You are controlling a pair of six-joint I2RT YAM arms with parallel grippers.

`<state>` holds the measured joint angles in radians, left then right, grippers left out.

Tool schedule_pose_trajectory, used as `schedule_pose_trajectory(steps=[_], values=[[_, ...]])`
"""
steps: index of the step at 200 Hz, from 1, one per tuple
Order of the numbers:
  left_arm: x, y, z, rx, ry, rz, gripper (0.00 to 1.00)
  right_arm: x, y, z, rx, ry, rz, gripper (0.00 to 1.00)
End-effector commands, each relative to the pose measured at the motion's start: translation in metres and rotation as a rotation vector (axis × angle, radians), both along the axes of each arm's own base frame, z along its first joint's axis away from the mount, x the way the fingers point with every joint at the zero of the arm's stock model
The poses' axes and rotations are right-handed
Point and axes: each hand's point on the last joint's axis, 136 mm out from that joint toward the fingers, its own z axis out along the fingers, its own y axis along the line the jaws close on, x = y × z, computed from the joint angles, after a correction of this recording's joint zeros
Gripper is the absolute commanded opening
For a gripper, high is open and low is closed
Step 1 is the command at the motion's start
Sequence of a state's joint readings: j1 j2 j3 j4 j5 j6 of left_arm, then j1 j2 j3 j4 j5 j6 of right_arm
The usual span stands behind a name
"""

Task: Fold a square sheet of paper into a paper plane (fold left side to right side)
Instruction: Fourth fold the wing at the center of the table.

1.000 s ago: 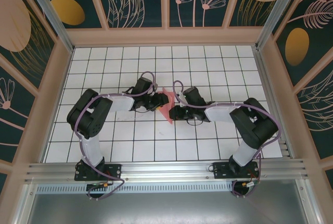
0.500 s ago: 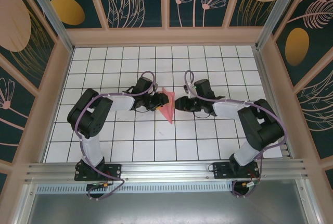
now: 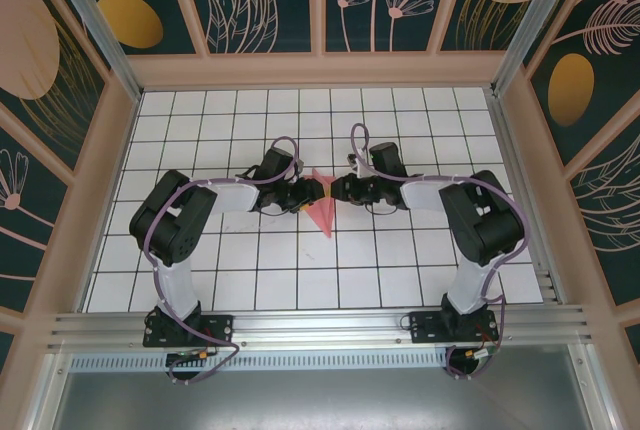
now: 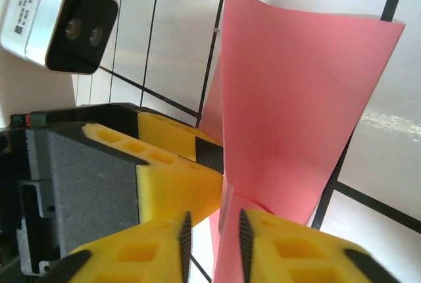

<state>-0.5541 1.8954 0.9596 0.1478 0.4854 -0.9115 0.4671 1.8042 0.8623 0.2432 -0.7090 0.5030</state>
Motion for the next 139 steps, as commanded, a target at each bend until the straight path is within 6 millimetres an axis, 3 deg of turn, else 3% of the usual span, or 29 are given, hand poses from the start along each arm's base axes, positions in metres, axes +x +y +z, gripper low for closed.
schedule_pose_trajectory(steps=[1,42,139], values=[[-0.004,0.008,-0.026,0.084,0.025,0.011,0.50,0.008,0.007,0.007,0.036,-0.025,0.018,0.21],[-0.004,0.008,-0.025,0.084,0.023,0.010,0.50,0.009,0.005,-0.003,0.014,-0.011,0.013,0.05],[-0.006,0.007,-0.026,0.086,0.025,0.007,0.51,0.010,-0.003,-0.032,-0.067,0.027,-0.008,0.03]])
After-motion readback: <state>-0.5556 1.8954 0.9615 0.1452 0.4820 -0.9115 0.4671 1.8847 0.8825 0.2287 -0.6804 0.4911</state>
